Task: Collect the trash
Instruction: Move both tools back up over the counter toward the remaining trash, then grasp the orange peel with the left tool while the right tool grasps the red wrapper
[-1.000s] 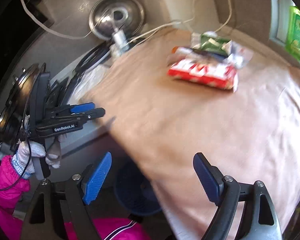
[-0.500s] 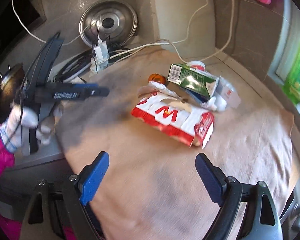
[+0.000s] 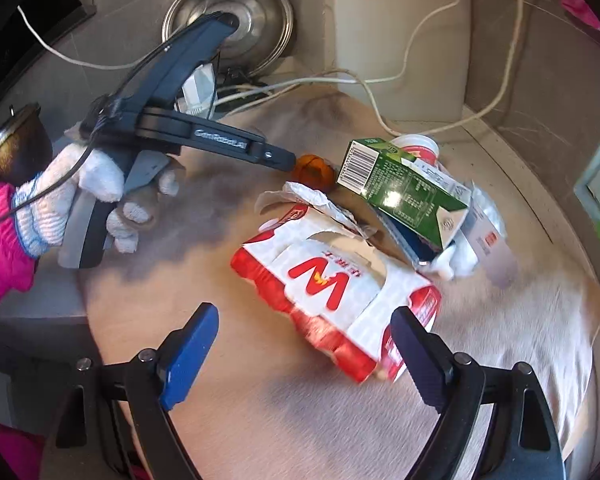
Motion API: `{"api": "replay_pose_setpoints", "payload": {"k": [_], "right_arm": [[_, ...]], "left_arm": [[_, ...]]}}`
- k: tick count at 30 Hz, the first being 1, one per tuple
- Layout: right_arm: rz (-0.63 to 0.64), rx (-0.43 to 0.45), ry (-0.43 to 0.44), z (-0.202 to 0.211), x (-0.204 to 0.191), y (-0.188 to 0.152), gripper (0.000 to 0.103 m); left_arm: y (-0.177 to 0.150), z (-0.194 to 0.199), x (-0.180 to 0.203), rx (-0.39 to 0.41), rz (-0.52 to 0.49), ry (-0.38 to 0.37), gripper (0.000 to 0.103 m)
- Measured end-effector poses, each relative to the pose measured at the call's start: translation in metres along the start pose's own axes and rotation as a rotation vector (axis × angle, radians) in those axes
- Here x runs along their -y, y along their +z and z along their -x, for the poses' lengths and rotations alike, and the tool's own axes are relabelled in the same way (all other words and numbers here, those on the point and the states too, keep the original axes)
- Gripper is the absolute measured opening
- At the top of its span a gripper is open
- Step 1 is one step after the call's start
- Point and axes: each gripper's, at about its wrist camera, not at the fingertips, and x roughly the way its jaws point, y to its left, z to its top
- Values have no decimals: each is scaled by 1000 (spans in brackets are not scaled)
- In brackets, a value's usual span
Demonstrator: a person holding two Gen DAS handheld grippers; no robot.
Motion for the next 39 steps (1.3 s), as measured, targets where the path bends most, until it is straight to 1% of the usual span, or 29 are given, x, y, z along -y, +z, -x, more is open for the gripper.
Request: {"api": "replay_pose_setpoints", "payload": {"k": [8, 9, 11, 17, 23, 24, 25, 29, 30, 32, 39], "right_arm": [[147, -70, -31, -30, -3, 15, 90], [163, -77, -38, -34, -4, 15, 90], [176, -85, -38, -39, -5, 15, 90], [195, -108, -63, -53, -5, 10, 89], [243, -126, -120, -59, -11, 2, 80], [249, -127, -124, -59, -12, 1, 76], [261, -132, -130, -60, -14, 1, 69], [283, -128, -148, -60, -20, -1, 60], [281, -126, -149, -59, -21, -1, 53], [276, -115, -147, -55, -23, -2, 53], [219, -82, -94, -42, -24, 0, 51]], "left_arm": [[10, -23, 2, -31, 8, -27, 56], [11, -25, 3, -33, 5, -27, 55], [12, -30, 4, -45, 3, -32, 50], [14, -39, 10, -52, -2, -47, 45], [20, -43, 13, -41, 5, -46, 39], [21, -43, 13, -39, 7, -47, 38], [21, -43, 12, -38, 7, -47, 36], [20, -41, 12, -28, -2, -37, 34], [19, -40, 12, -26, -4, -36, 33], [16, -37, 10, -20, -2, -31, 33], [6, -16, -5, 6, 3, -5, 32]]}}
